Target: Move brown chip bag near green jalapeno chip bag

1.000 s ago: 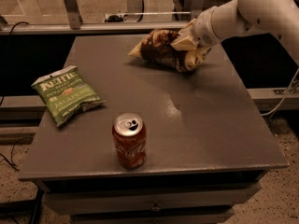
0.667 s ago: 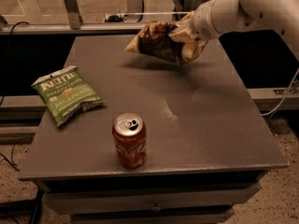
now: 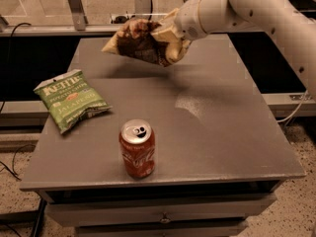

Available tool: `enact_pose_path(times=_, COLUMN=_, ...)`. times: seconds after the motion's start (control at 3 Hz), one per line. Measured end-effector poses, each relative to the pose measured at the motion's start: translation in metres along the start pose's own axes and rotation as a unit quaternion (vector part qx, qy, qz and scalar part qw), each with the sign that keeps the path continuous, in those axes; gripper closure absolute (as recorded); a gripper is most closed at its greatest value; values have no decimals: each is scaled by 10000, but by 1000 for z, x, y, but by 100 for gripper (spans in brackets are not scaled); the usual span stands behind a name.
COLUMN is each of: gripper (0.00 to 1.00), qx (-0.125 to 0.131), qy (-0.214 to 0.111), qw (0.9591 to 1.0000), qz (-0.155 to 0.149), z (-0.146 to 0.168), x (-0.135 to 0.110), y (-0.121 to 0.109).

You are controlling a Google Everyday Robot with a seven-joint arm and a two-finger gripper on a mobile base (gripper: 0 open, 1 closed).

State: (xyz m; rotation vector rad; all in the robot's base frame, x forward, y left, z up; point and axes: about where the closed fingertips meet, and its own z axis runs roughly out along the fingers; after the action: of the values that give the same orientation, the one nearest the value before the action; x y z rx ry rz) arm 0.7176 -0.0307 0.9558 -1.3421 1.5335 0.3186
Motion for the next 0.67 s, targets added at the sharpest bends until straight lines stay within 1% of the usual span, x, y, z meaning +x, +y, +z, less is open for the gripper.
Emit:
enact_pose_path(times=0.33, gripper=100, qx=-352, qy=-259, qw=9990, qz=29, z=38, x=-14, y=24)
enact_pose_path(times=0.67, gripper=100, qx=-651, qy=-427, qw=9969, qz=138, z=68, x=-20, y=45)
